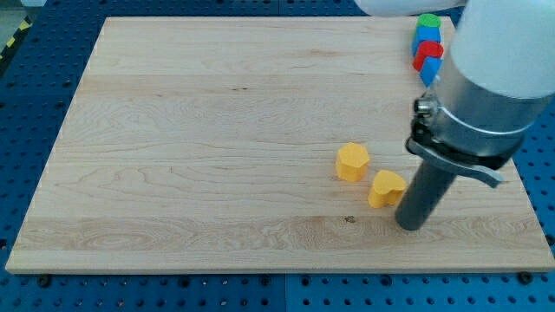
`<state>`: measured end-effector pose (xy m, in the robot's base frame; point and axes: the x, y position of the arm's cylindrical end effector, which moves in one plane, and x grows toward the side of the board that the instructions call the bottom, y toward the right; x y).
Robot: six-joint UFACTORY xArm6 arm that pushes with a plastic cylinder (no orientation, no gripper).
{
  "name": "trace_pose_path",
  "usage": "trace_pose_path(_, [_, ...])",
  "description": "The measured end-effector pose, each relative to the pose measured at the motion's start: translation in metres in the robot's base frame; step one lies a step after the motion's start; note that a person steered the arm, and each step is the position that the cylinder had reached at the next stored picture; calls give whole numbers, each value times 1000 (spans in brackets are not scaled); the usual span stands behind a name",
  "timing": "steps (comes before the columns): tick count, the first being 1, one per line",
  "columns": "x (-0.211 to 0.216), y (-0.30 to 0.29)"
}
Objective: Slide the red star slightly left
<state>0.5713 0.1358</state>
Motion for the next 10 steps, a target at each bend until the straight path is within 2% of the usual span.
trace_pose_path(1, [-31,-35])
trace_pose_path(2, [-35,-56])
trace_pose_path(3, [1,-47])
trace_pose_path(4, [17,-19])
trace_pose_path(6, [14,62])
trace_pose_path(7, [-6,105])
trace_pose_path(9, [-87,177])
trace_pose_path(10, [-136,181])
